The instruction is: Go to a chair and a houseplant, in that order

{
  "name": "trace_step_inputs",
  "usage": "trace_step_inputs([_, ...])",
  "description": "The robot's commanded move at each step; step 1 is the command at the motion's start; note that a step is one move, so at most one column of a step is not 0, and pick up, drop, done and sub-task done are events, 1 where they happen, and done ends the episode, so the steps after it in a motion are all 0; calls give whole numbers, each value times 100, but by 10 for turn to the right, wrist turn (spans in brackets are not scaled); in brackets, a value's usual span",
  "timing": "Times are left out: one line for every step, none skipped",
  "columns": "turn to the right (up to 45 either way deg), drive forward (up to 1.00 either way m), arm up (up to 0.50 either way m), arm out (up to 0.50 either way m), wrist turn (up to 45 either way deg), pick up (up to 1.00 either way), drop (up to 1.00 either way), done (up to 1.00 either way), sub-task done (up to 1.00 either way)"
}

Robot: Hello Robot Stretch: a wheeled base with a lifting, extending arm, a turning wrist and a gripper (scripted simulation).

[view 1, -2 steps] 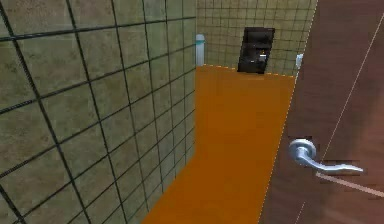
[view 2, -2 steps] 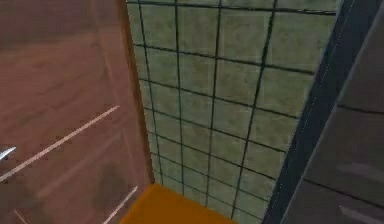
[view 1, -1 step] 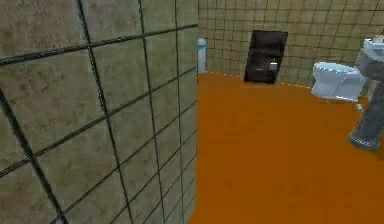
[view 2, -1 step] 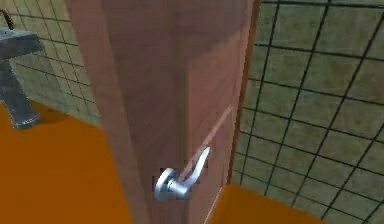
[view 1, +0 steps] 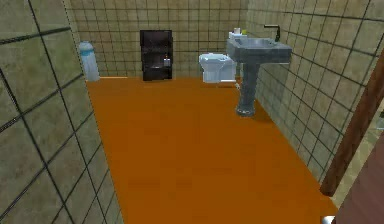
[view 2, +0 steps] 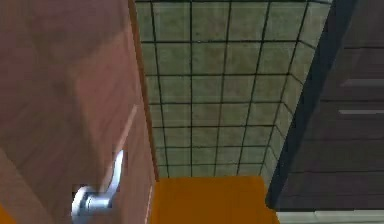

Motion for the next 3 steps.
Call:
trace_step_inputs([0, 40, 0, 0, 0, 0, 0, 0, 0])
trace_step_inputs([450, 0, 0, 0, 0, 0, 0, 0, 0])
trace_step_inputs([30, 0, 0, 0, 0, 0, 0, 0, 0])
